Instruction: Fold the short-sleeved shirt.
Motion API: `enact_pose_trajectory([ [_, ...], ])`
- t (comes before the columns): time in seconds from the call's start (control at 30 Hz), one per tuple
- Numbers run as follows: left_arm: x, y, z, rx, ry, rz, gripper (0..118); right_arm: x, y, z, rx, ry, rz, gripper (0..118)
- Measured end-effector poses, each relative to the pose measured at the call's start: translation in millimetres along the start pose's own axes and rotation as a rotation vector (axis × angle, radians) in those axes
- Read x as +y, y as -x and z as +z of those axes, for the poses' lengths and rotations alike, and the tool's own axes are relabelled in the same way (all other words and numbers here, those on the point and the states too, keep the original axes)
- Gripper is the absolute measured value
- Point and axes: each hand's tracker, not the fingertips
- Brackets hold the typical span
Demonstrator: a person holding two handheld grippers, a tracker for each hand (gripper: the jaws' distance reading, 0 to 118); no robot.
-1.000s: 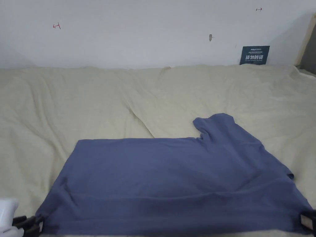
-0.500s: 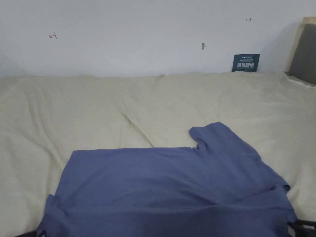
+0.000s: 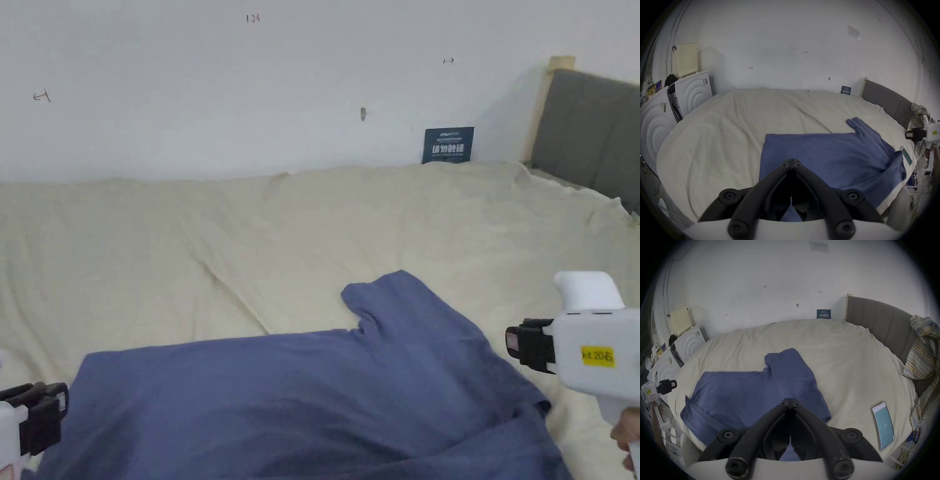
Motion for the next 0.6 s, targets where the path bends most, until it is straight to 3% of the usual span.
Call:
enact_pose_trajectory([
  [0.07,6,-3,-12,0.007,0.006,-0.014,0,17,-12,-32,-0.013,0.036,-0.073,0],
  [0.13,8,-4,-23,0.020,0.012,-0.022,0,33,-23,-65,0.005,0.074,-0.106,0],
  [0.17,9,-3,-28,0.018,0.023,-0.014,0,41,-24,-80,-0.005,0.090,-0.084,2],
  [0.23,10,-1,-38,0.014,0.043,-0.014,0,53,-26,-114,-0.063,0.179,-0.010,66],
  [0.27,10,-1,-43,0.016,0.048,-0.016,0,59,-26,-129,-0.088,0.224,0.040,89],
  [0.33,9,-1,-52,0.028,0.070,-0.023,0,60,-24,-159,-0.105,0.272,0.091,91],
  [0.4,7,1,-60,0.038,0.082,-0.028,0,65,-25,-181,-0.150,0.298,0.057,91],
  [0.53,3,3,-71,0.039,0.117,-0.042,0,69,-33,-217,-0.100,0.335,-0.007,91],
  [0.6,0,4,-75,0.048,0.131,-0.047,0,66,-34,-230,-0.131,0.364,-0.014,91],
])
